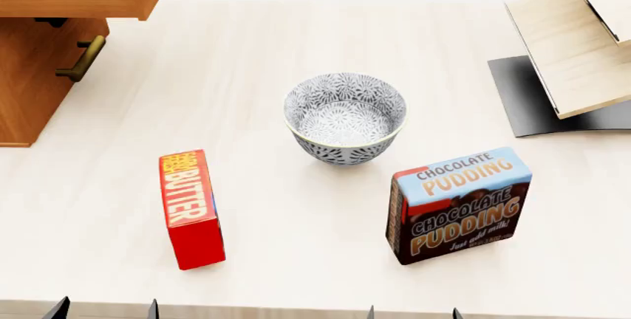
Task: Close the top drawer of the cabinet.
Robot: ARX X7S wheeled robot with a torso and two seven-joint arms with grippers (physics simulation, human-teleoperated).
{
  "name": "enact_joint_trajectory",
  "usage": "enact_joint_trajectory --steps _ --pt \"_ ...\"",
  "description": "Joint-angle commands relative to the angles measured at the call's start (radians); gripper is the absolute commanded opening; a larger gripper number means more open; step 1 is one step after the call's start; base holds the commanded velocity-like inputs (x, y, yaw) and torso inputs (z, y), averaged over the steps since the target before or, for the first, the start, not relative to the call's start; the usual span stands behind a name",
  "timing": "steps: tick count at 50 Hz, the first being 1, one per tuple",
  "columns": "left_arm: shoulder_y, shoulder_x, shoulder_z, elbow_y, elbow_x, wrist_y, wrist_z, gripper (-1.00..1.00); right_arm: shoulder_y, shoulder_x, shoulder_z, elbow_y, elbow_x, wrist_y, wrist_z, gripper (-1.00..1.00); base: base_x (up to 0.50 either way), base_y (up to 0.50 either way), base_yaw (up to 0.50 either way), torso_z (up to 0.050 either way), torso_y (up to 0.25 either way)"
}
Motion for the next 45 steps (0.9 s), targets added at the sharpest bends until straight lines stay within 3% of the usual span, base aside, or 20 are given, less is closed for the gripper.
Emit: enact_joint_trajectory --steps 1,22,35,39,40,45 --pt "-0.003 -0.068 0.078 -0.002 -0.068 0.004 -0.078 1.0 0.002 0.02 -0.025 0.004 0.02 -0.003 0.025 1.0 0.0 0.0 0.0 0.0 0.0" --pt "0.024 -0.102 0.078 0.046 -0.092 -0.006 -0.132 1.0 -0.003 0.068 -0.084 -0.008 0.017 -0.003 0.107 1.0 0.0 0.0 0.0 0.0 0.0" --pt "0.064 -0.143 0.094 0.352 -0.036 -0.091 -0.188 1.0 -0.018 0.093 -0.086 -0.344 0.012 0.174 0.149 1.0 0.0 0.0 0.0 0.0 0.0" --pt "0.069 -0.16 0.099 0.513 -0.026 -0.161 -0.19 1.0 -0.004 0.104 -0.105 -0.491 -0.007 0.264 0.154 1.0 0.0 0.0 0.0 0.0 0.0" --pt "0.059 -0.163 0.076 0.639 -0.054 -0.226 -0.194 1.0 0.001 0.108 -0.11 -0.598 -0.017 0.323 0.155 1.0 0.0 0.0 0.0 0.0 0.0" --pt "0.052 -0.177 0.055 0.793 -0.088 -0.322 -0.197 1.0 0.031 0.118 -0.135 -0.805 -0.028 0.468 0.152 1.0 0.0 0.0 0.0 0.0 0.0"
